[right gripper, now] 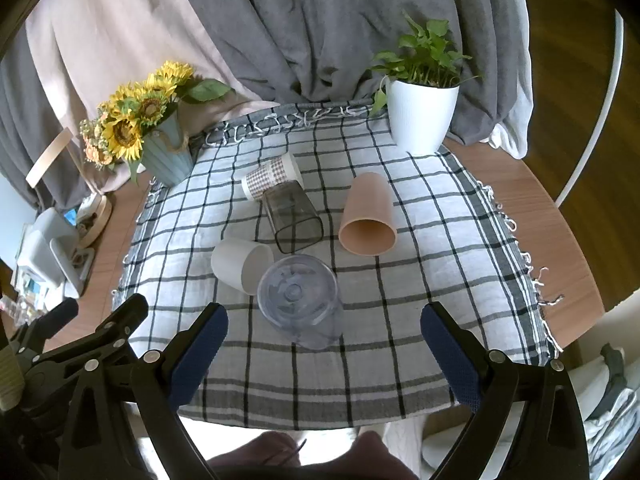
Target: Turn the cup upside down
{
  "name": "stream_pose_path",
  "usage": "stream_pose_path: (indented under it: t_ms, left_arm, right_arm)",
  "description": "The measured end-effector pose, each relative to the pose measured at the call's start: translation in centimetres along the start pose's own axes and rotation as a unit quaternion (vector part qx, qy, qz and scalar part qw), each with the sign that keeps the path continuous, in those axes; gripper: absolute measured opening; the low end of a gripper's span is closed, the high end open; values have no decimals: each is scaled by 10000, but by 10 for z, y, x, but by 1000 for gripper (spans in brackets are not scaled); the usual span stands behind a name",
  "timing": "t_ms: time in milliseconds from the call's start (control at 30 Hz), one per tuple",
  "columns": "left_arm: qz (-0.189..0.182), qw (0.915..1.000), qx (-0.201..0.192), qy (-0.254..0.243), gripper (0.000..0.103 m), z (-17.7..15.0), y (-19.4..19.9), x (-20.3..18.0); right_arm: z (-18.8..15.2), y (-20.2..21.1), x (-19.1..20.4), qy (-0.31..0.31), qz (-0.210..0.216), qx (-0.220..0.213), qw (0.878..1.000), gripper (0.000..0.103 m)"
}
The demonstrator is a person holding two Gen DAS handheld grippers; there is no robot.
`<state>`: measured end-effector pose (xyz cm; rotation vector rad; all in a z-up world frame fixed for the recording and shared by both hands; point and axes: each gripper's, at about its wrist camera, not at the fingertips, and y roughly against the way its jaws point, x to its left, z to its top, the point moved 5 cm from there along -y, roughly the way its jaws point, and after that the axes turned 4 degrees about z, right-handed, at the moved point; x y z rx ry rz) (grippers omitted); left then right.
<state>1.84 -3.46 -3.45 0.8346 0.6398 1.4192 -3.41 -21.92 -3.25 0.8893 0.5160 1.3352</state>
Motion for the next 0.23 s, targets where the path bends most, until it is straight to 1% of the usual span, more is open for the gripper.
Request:
stream_pose_path:
  t_ms: [233]
  left_arm:
    - [-5,10000,6,1,103,1,-2,2]
  right_arm:
    - [0,-1,1,-8,-9,-3,10000,98]
